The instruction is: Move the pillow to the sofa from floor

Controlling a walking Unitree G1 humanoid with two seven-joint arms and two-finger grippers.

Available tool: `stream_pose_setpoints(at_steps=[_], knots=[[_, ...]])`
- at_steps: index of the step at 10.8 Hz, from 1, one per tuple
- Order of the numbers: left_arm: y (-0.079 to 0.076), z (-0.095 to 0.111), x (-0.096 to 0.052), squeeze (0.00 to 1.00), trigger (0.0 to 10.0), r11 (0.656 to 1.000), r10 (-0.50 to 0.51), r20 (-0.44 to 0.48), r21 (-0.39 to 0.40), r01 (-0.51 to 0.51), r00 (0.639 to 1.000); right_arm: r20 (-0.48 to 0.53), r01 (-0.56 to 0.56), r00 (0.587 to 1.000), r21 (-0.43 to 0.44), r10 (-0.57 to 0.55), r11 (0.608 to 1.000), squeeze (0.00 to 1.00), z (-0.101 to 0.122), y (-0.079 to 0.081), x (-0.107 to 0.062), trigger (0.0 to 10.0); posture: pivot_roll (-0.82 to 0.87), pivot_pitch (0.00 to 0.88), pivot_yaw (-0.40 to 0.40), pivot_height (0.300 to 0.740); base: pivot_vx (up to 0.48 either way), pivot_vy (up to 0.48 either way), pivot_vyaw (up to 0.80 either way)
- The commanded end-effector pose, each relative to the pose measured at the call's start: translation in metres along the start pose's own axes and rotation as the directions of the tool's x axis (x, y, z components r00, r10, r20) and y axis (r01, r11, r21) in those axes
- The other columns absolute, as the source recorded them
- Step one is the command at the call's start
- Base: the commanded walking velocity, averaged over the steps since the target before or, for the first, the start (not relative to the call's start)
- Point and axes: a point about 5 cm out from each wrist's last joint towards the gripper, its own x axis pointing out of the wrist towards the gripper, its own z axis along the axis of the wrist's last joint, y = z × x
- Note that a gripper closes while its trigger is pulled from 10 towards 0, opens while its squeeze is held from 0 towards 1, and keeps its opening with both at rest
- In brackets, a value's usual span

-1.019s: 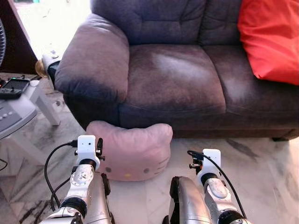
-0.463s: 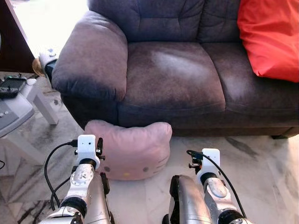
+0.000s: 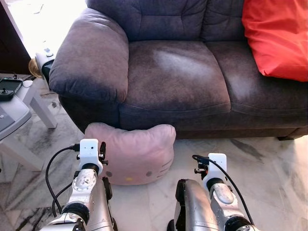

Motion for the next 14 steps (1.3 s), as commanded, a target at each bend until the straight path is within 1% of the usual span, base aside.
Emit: stream_pose_setpoints(at_steps=[1, 6, 8, 10, 14], knots=[[-0.0003, -0.002, 0.0001, 0.0, 10.0, 1.0, 0.002, -0.019, -0.016, -0.002, 1.0, -0.007, 0.002, 1.0, -0.004, -0.002, 1.0, 0.0, -0.0002, -0.0027, 0.0001, 10.0, 0.08, 0.102, -0.088, 0.494, 0.0, 0.285, 0.0], [0.0003, -0.0024, 0.0, 0.0, 10.0, 1.0, -0.001, -0.023, -0.01, 0.0, 1.0, -0.01, -0.001, 1.0, -0.004, 0.001, 1.0, 0.0, -0.0005, -0.0022, 0.0001, 10.0, 0.08, 0.104, -0.086, 0.494, 0.0, 0.354, 0.0], [0.0, -0.0015, 0.0003, 0.0, 10.0, 1.0, -0.009, -0.018, 0.017, 0.01, 1.0, -0.011, -0.002, 1.0, -0.002, 0.002, 1.0, 0.0, -0.0005, -0.0015, 0.0002, 10.0, 0.08, 0.104, -0.084, 0.494, 0.0, 0.0, 0.0], [-0.0045, 0.004, 0.0028, 0.0, 10.0, 0.999, -0.033, 0.008, 0.02, 0.033, 0.999, -0.011, 0.0, 1.0, 0.0, 0.0, 1.0, 0.0, -0.0007, -0.0022, 0.0001, 10.0, 0.08, 0.104, -0.083, 0.494, 0.0, 0.0, 0.0], [-0.0053, 0.0037, 0.0033, 0.0, 10.0, 0.999, -0.036, -0.002, 0.024, 0.036, 0.999, -0.01, -0.006, 1.0, -0.001, 0.006, 1.0, 0.0, -0.0005, -0.0016, 0.0002, 10.0, 0.08, 0.098, -0.08, 0.494, 0.0, 0.0, 0.0]])
